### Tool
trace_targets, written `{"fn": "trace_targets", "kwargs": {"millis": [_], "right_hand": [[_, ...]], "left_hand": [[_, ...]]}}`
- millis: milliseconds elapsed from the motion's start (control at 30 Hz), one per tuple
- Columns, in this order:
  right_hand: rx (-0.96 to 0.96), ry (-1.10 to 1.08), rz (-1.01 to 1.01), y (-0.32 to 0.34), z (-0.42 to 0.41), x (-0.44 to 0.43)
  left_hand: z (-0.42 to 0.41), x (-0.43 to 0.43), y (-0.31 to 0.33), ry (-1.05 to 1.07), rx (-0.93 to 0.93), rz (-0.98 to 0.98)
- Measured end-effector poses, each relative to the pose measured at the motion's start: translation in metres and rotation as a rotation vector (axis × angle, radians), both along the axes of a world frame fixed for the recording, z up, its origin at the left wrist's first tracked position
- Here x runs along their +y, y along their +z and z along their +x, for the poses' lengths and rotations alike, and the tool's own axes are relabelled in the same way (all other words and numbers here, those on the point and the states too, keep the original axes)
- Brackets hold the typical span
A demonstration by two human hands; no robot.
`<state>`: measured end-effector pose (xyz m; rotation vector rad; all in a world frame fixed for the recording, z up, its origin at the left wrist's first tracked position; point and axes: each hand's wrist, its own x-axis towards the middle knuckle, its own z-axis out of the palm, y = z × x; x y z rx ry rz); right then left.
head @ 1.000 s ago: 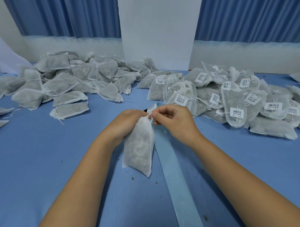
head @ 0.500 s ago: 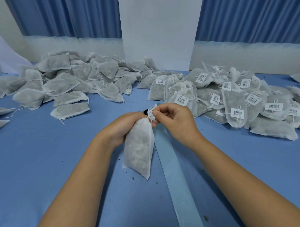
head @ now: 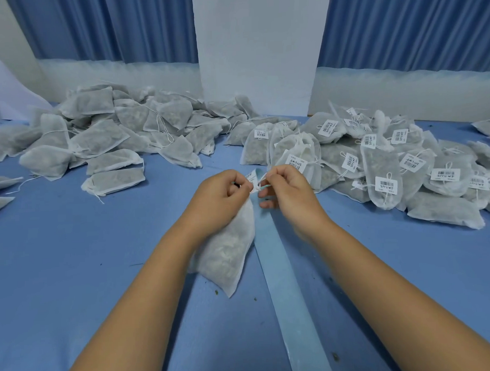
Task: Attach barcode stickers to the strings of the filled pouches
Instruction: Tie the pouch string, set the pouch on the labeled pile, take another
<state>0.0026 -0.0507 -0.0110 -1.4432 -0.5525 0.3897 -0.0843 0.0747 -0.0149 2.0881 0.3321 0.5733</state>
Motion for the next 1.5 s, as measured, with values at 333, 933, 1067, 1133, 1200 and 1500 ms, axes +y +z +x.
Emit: {"fn": "trace_targets", "kwargs": {"millis": [333, 933, 1067, 1133, 1200, 1500], "right_hand": [[0.146, -0.104, 0.005, 0.003, 0.008, -0.003], [0.054, 0.015, -0.033, -0.002, 0.002, -0.002], [0.078, 0.022, -0.029, -0.001, 0.002, -0.002], [0.085, 0.032, -0.032, -0.001, 0.002, -0.002], [0.092, 0.04, -0.029, 0.0, 0.003, -0.003], [0.207, 0.045, 0.057, 0.004, 0.007, -0.005]], "left_hand": [[0.001, -0.001, -0.003, 0.137, -0.025, 0.369], [0.004, 0.002, -0.008, 0.032, -0.048, 0.063], [0.001, 0.001, -0.007, 0.005, -0.086, 0.063], [0.002, 0.0, -0.007, 0.016, -0.081, 0.069], [0.002, 0.001, -0.007, 0.025, -0.068, 0.065], [0.001, 0.005, -0.008, 0.038, -0.004, 0.138]]}}
